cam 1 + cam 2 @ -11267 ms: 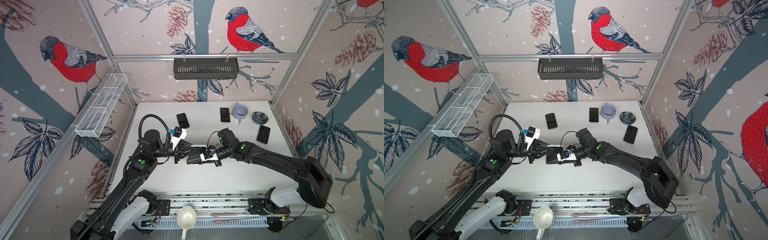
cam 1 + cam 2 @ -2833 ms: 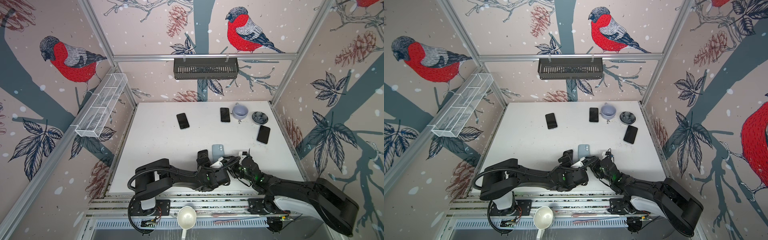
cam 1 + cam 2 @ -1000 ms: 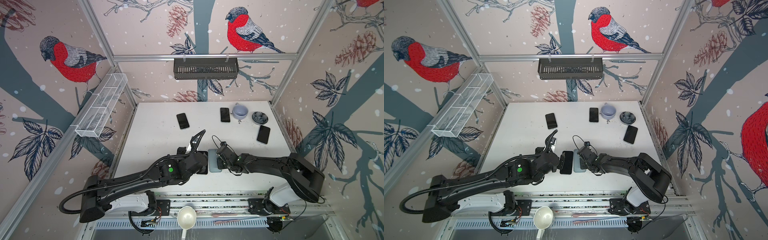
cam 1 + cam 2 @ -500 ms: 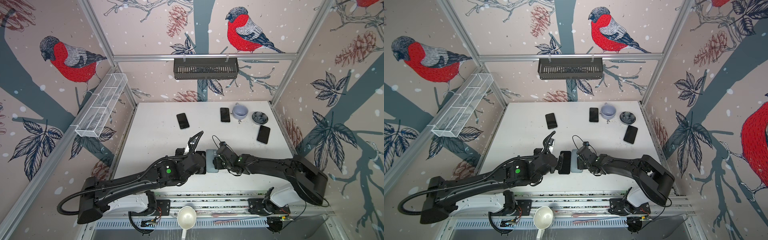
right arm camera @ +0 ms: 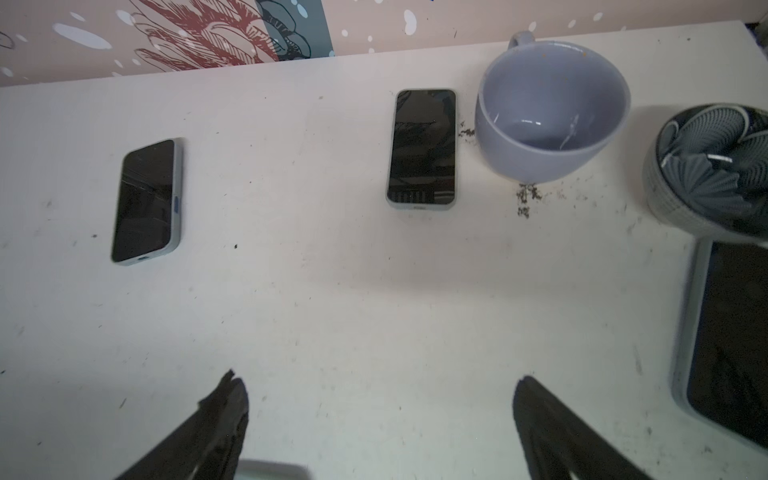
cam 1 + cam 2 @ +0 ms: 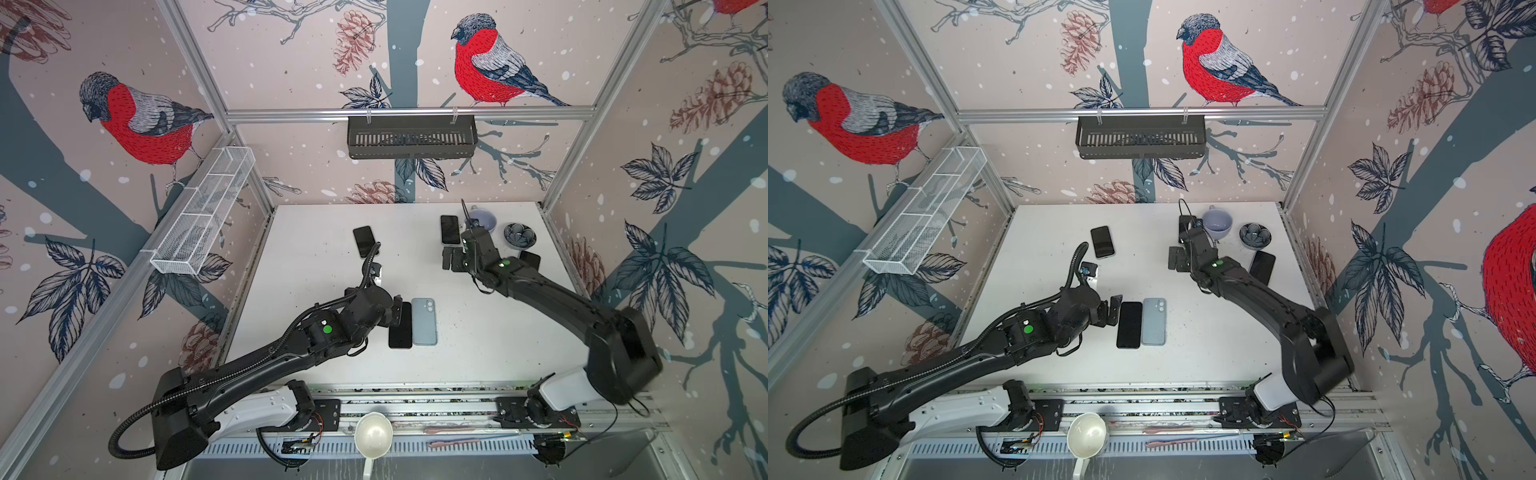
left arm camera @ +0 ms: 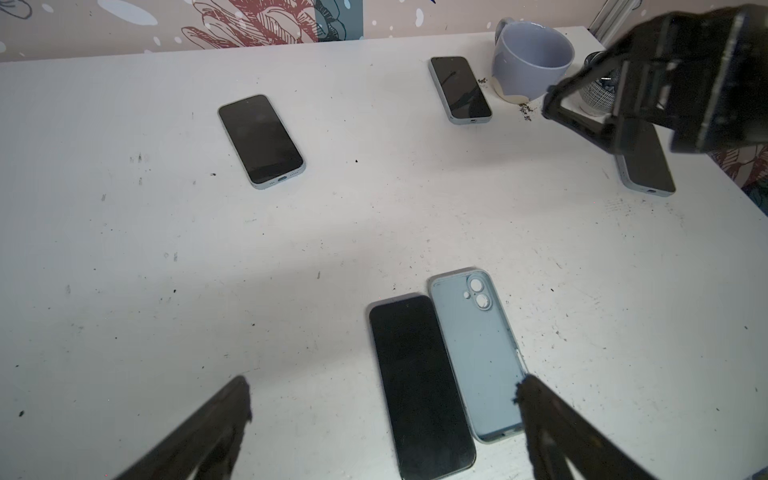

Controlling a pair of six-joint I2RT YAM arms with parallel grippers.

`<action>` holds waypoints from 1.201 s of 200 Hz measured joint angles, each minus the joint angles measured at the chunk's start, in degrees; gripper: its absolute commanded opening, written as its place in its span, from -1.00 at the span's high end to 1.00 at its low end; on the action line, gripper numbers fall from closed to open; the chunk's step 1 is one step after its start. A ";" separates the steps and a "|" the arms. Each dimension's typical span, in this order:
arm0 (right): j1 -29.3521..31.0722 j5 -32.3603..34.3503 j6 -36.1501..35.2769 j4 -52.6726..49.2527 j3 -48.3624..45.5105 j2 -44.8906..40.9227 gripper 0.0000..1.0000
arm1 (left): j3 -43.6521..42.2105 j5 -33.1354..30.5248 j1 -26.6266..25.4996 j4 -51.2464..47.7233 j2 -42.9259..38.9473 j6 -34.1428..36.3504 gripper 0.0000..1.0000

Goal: Take the phone out of the phone case
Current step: 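Reach the right gripper to the black phone beside the mug and grasp it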

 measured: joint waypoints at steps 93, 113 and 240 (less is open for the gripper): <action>-6.75 -2.14 -5.73 -10.34 28.20 29.09 -0.99 | -0.15 2.82 0.85 1.22 -2.78 1.86 -0.98; -7.69 -4.33 -5.70 -10.75 30.49 32.02 -0.99 | -1.01 2.82 0.94 1.22 -3.58 1.86 -0.98; -10.91 -8.07 -5.73 -12.55 37.68 40.89 -0.99 | -3.85 2.67 0.94 1.49 -4.94 1.66 -0.98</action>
